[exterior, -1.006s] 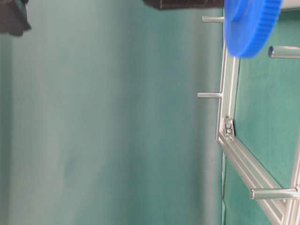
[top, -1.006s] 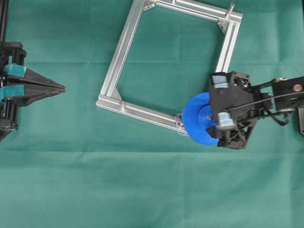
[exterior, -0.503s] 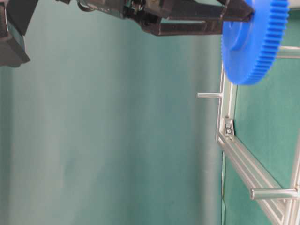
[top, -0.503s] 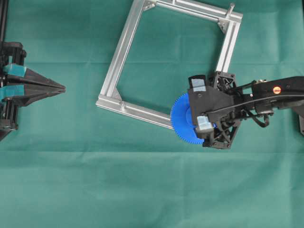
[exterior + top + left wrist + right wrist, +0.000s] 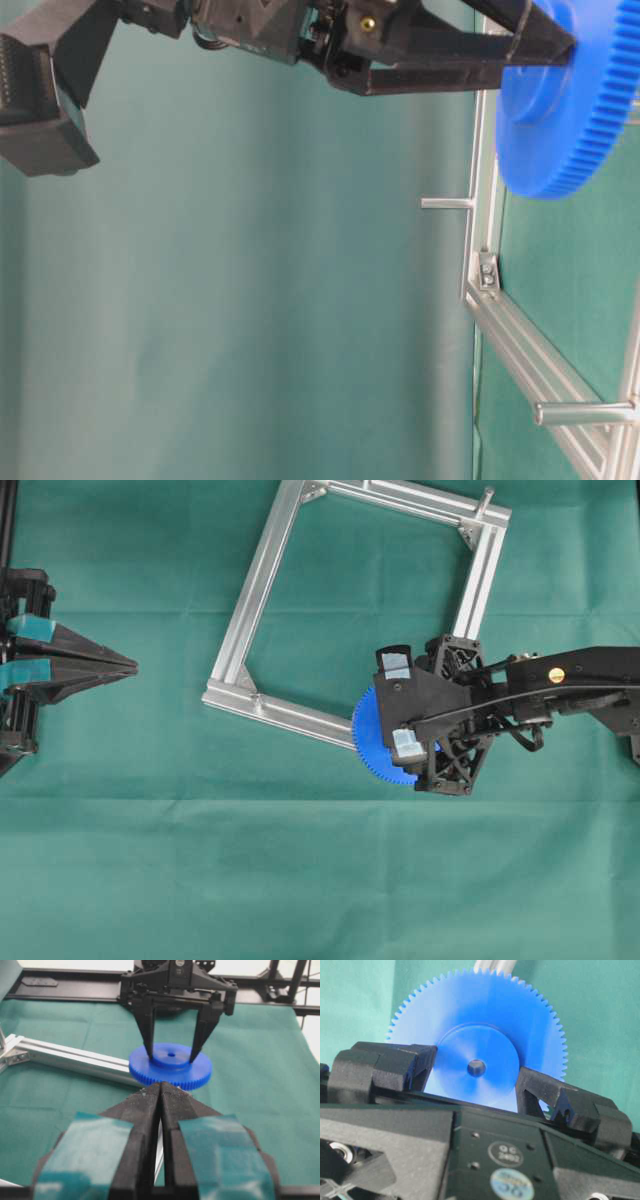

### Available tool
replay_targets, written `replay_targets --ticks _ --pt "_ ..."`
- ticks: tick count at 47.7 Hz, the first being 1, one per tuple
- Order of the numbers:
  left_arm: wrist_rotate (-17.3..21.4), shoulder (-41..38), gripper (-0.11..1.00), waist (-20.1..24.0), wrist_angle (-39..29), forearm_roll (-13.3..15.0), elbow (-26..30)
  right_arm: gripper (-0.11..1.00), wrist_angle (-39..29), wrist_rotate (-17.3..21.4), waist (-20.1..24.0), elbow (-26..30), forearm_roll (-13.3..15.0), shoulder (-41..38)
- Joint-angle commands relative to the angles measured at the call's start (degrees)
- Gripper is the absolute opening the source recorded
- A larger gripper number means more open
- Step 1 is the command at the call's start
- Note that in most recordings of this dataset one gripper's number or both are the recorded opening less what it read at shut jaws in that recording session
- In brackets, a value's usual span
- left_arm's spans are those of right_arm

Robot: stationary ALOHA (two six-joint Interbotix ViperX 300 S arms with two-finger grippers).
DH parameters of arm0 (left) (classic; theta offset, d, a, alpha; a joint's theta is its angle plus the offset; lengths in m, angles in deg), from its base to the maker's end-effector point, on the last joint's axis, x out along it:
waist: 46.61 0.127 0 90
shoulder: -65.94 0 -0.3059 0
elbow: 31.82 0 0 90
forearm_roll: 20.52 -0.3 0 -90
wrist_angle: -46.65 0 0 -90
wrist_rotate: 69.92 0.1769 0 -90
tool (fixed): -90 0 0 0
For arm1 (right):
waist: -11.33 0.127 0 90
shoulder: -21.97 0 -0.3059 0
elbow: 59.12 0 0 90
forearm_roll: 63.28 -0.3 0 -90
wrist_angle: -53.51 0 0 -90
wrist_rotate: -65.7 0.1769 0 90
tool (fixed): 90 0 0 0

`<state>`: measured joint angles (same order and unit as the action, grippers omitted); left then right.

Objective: Find the location of the shaft and insert the gear.
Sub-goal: 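Position the gear's center hole over the frame's corner shaft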

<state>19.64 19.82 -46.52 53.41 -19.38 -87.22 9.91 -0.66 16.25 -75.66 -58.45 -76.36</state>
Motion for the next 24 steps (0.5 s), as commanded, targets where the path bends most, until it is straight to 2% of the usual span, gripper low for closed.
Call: replay_targets --ticks 1,24 --pt "-0.09 -0.53 0.01 0.09 0.26 0.09 1.05 0.68 0.26 0.0 -0.09 1.41 0.18 0.44" --pt "-0.09 -0.53 0.01 0.09 0.18 0.09 1.14 0.68 0.53 0.18 1.14 2.02 -0.18 0.26"
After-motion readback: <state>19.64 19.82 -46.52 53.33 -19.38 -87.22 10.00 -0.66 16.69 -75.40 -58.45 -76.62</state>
